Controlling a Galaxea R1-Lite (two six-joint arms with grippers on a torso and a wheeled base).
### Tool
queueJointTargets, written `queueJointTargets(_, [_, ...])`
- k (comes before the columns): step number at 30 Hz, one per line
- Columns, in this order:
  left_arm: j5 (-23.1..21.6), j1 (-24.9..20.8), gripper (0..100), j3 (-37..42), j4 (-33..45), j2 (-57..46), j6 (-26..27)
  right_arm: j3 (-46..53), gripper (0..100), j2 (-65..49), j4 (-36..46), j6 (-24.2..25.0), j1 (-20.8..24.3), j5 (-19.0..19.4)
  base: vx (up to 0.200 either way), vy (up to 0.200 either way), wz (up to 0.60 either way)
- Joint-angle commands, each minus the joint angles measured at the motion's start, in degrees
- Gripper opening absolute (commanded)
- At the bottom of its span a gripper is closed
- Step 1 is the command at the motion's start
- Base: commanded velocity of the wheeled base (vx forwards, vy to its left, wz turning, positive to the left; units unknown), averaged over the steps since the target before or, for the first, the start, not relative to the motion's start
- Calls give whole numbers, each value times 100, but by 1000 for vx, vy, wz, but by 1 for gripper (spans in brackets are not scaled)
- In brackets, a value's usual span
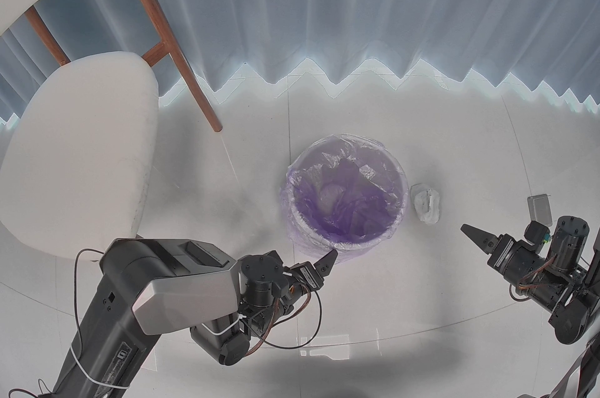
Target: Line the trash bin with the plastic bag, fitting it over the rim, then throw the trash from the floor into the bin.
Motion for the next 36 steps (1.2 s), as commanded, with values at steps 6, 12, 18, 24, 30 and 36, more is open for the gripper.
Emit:
queueJointTargets(6, [1,20,100,-596,761,141,4,-45,100,37,-73,-10,-5,-51,0,0,0])
queueJointTargets(12, [19,64,100,-1316,2035,106,21,-10,100,37,-73,-2,-5,-112,0,0,0])
queueJointTargets(18, [318,213,100,-2907,4004,273,197,-10,100,2,-73,-10,-13,-165,0,0,0])
queueJointTargets(24, [616,345,100,-4393,5524,703,197,8,100,-7,-73,-10,-13,-262,0,0,0])
queueJointTargets(30, [836,371,100,-5078,6632,905,162,105,100,64,-64,-19,-13,-262,0,0,0])
queueJointTargets(36, [1100,380,100,-4990,7018,826,127,34,100,459,-64,-107,-5,-262,0,0,0])
